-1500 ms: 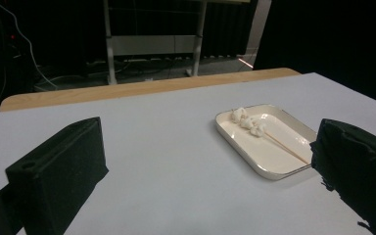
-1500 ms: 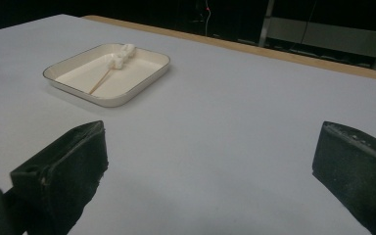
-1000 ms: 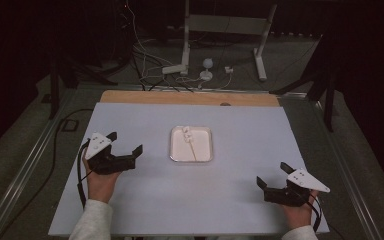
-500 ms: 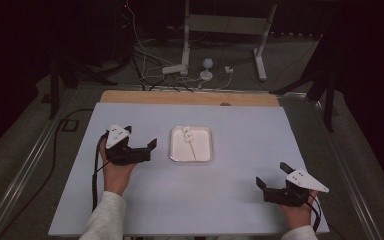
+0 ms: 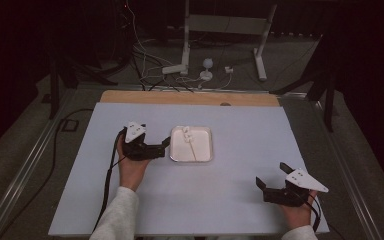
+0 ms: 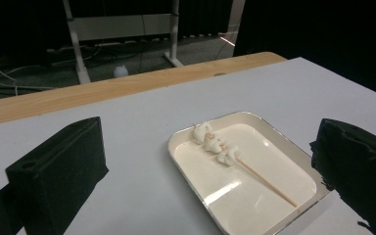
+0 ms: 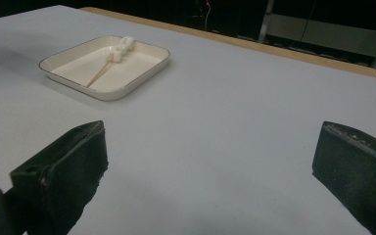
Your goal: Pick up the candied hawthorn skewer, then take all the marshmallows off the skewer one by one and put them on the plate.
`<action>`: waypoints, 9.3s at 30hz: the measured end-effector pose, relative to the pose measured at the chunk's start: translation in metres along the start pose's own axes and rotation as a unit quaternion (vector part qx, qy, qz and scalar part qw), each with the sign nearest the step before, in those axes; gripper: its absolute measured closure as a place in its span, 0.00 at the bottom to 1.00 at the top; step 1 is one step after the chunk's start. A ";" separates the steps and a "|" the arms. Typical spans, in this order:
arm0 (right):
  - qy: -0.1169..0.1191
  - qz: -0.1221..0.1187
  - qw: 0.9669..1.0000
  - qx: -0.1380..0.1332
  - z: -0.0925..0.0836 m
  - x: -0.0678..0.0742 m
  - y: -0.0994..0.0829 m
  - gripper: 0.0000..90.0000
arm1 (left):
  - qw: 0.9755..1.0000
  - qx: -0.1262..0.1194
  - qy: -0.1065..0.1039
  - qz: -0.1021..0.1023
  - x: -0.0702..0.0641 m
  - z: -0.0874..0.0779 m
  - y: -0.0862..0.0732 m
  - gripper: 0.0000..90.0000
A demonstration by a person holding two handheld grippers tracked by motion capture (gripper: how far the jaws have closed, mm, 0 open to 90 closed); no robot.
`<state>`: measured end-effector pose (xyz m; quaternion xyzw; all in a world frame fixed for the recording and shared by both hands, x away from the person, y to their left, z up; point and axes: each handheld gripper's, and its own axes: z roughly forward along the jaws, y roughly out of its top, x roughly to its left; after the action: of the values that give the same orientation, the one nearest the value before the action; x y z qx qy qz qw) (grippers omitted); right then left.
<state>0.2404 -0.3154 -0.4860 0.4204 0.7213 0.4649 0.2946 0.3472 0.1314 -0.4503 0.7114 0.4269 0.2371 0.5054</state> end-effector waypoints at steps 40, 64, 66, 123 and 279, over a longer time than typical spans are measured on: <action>0.000 -0.003 1.000 0.003 0.001 0.000 -0.001 0.00 | 0.996 0.084 0.005 -0.004 -0.046 0.090 -0.032 0.01; -0.002 -0.002 1.000 0.002 0.000 -0.001 -0.001 0.00 | 0.983 0.177 0.031 0.033 -0.056 0.110 -0.043 0.45; -0.002 -0.002 1.000 0.003 0.000 -0.001 -0.001 0.00 | 0.983 0.179 0.031 0.033 -0.055 0.109 -0.043 0.52; 0.004 -0.004 1.000 0.012 0.003 0.000 -0.002 0.00 | 0.979 0.184 -0.053 -0.069 -0.024 0.052 -0.029 1.00; 0.241 0.145 0.959 0.039 0.131 0.062 0.141 0.87 | 0.984 0.061 -0.165 0.018 -0.032 -0.012 -0.048 1.00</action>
<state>0.3647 -0.1749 -0.4103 0.4069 0.7198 0.5619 0.0247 0.3035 0.1165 -0.4873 0.7781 0.3383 0.0987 0.5200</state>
